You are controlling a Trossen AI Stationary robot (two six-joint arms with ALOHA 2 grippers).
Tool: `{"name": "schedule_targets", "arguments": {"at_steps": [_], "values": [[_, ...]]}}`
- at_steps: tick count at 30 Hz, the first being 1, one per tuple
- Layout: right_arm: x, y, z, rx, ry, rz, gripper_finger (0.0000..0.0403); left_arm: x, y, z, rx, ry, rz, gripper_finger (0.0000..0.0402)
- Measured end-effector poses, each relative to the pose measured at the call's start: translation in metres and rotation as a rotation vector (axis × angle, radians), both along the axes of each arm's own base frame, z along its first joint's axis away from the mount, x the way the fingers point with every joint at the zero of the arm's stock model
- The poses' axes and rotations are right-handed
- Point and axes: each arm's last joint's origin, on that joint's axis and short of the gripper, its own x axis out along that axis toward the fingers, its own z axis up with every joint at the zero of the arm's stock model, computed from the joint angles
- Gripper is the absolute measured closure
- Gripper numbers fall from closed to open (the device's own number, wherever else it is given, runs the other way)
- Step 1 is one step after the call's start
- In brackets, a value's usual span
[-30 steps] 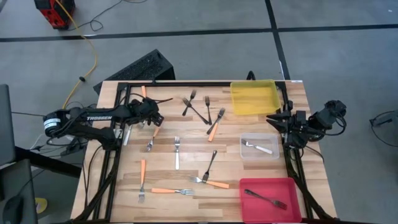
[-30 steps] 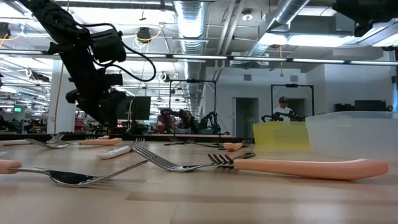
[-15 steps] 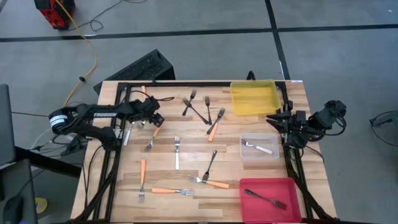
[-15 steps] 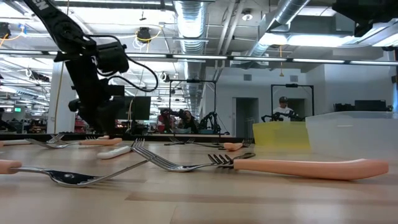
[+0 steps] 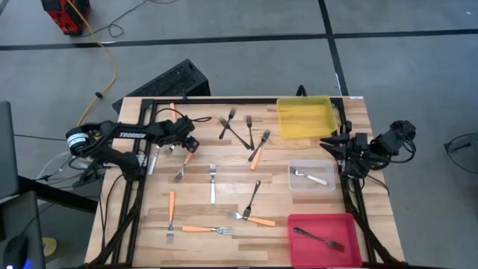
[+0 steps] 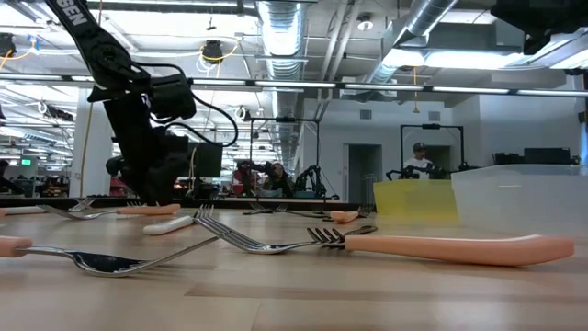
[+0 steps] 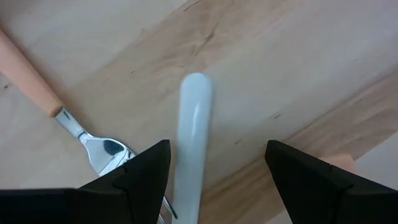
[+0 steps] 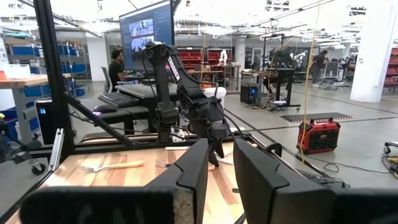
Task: Sort silverware by color (type)
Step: Put the white fork into the transparent bin
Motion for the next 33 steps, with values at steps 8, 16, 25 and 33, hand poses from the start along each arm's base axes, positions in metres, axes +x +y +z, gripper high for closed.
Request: {"name": "schedule_targets", "arguments": {"at_steps": [8,16,25,33], "values": [[0.0,0.0,0.0,0.01,-0.002,0.002,0.03,-0.0018,0.0029,-0.0005,-0.046,-0.043,0.018,0.0145],[0.0,0.0001,0.0,0.014,-0.003,0.003,0.03,-0.0023,0.003,-0.0011,-0.061,-0.044,0.016,0.0217],[0.0,0.0001,0.0001,0.018,-0.005,0.005,0.03,-0.0026,0.0027,-0.0013,-0.062,-0.037,0.013,0.0365],[0.0,0.0001,0.0,0.033,-0.008,0.007,0.03,-0.0013,0.0036,-0.0009,-0.046,-0.053,0.014,0.0374]]}}
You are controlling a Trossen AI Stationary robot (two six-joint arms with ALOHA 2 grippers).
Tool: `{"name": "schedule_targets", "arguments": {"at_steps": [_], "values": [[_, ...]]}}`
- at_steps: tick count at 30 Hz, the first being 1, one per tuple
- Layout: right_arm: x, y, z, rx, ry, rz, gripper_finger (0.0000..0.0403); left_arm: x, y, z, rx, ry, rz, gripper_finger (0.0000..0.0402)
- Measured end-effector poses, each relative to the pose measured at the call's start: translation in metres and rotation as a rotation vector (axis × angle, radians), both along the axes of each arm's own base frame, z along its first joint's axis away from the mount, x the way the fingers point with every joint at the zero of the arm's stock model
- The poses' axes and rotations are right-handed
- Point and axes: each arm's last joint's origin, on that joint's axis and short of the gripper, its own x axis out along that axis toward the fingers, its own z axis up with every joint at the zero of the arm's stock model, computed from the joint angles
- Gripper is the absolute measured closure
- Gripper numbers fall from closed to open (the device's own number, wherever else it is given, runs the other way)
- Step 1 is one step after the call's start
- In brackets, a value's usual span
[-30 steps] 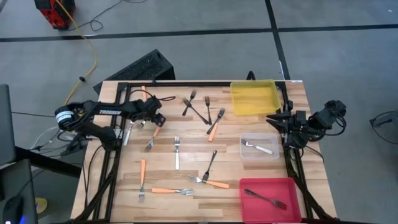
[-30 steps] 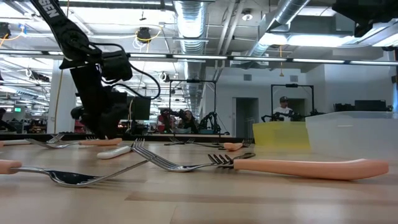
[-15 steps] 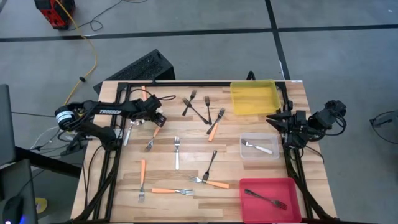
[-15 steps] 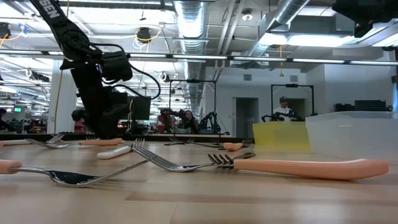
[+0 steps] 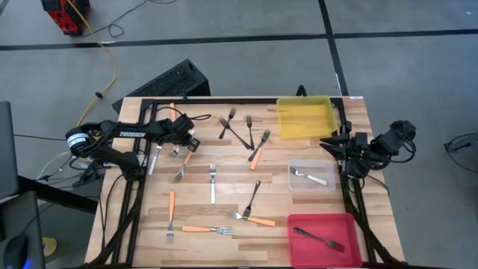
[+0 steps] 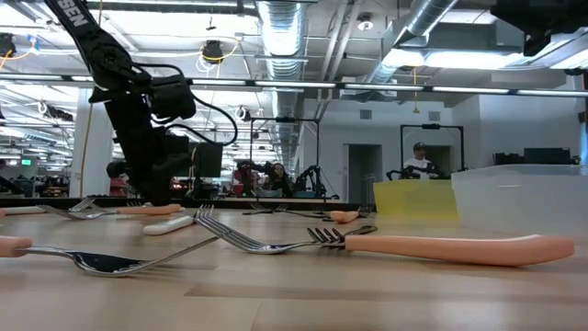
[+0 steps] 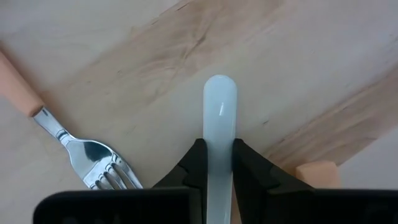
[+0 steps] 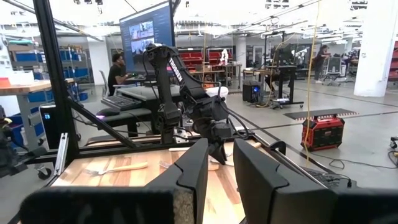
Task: Sort silverware by color (type)
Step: Put the white fork into the transparent bin
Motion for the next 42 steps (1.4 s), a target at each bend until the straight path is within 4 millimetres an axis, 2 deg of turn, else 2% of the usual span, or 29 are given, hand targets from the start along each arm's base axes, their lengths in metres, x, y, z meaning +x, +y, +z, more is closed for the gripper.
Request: {"name": "schedule_targets", "arguments": {"at_steps": [10,13,32,42], "values": [[0.0,0.0,0.0,0.0,0.0,0.001,0.03,0.012,0.003,0.011,0.014,-0.04,-0.017,0.0374],[0.0,0.0,0.0,0.0,0.0,0.001,0.03,0.018,0.007,0.017,0.037,-0.072,-0.024,0.04],[0.0,0.0,-0.001,-0.01,0.013,0.002,0.03,0.033,0.016,0.04,0.089,-0.128,-0.064,0.04],[0.0,0.0,-0.001,-0.01,0.013,0.002,0.03,0.047,0.022,0.061,0.139,-0.188,-0.094,0.0401]]}}
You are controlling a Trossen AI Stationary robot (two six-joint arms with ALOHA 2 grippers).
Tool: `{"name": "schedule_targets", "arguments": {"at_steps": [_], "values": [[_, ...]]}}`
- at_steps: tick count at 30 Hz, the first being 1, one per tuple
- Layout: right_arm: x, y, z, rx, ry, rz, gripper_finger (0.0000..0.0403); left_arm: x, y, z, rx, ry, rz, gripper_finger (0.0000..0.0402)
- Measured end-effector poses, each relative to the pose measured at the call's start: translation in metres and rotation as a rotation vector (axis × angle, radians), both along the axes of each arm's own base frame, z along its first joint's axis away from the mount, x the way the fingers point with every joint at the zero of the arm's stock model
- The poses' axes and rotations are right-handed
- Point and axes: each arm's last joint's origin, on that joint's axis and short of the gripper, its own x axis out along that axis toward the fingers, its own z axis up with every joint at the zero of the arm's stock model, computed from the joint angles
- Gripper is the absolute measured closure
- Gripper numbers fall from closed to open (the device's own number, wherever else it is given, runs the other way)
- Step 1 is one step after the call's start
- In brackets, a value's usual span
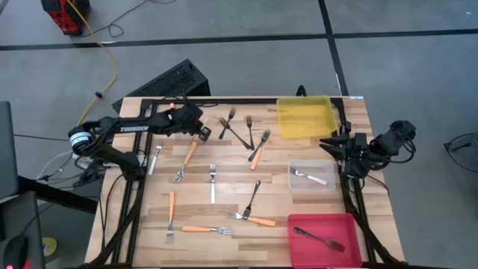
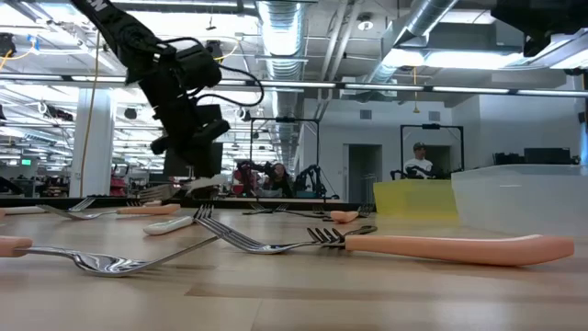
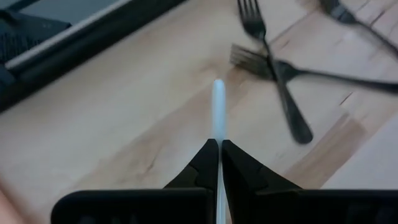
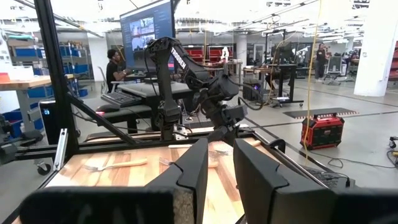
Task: Sort silverware by color (type)
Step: Put the white fork into the transparent bin
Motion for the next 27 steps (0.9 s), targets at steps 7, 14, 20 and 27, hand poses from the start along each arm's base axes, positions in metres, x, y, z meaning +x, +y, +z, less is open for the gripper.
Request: {"name": "schedule_targets", "arguments": {"at_steps": [7,14,20,27], "values": [[0.0,0.0,0.0,0.0,0.0,0.0,0.03,0.006,0.004,0.012,0.025,-0.041,-0.002,0.0401],[0.0,0.0,0.0,0.0,0.0,0.0,0.03,0.01,0.004,0.017,0.044,-0.061,-0.022,0.0401],[0.0,0.0,0.0,0.0,0.0,0.0,0.03,0.013,0.004,0.019,0.042,-0.097,-0.056,0.0401],[0.0,0.0,0.0,0.0,0.0,0.0,0.03,0.028,0.007,0.035,0.062,-0.337,-0.186,0.0401]]}}
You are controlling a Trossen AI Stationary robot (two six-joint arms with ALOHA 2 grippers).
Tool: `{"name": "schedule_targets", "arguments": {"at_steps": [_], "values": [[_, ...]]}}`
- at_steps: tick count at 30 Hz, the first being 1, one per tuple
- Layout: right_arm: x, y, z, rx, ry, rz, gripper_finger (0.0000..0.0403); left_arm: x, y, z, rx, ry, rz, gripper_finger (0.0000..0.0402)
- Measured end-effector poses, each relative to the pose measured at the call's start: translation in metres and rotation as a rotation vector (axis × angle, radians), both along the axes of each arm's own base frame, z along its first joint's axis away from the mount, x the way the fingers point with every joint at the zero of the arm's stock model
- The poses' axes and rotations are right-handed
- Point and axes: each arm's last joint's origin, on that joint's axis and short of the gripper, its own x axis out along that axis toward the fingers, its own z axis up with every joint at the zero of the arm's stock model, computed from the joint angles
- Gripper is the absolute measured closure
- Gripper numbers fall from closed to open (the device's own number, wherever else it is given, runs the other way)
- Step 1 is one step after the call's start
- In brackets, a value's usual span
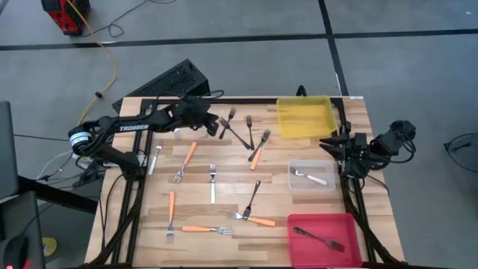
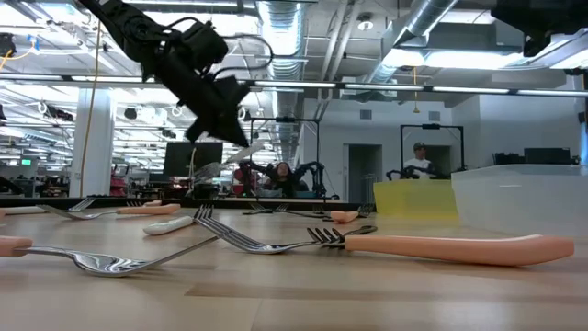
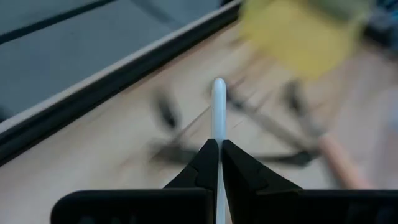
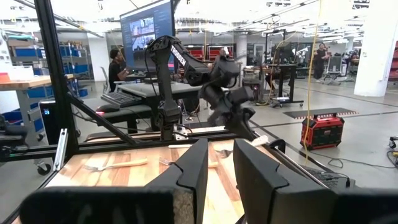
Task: Sort silverware by color (type)
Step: Put the white fork into the transparent bin
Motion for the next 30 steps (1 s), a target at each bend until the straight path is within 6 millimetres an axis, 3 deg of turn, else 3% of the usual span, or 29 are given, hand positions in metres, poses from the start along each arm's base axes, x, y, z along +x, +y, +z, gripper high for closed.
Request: {"name": "schedule_targets", "arguments": {"at_steps": [6,16,22,30], "values": [[0.0,0.0,0.0,0.0,0.0,0.0,0.03,0.017,-0.008,0.023,0.05,-0.269,-0.156,0.0401],[0.0,0.0,0.001,0.006,-0.009,-0.001,0.03,0.042,-0.05,0.059,0.202,-0.616,-0.351,0.0401],[0.0,0.0,0.002,0.186,-0.055,0.022,0.03,0.048,-0.073,0.07,0.233,-0.723,-0.422,0.0401],[0.003,-0.001,0.003,0.188,-0.062,-0.048,0.03,0.05,-0.09,0.079,0.274,-0.812,-0.458,0.0401]]}}
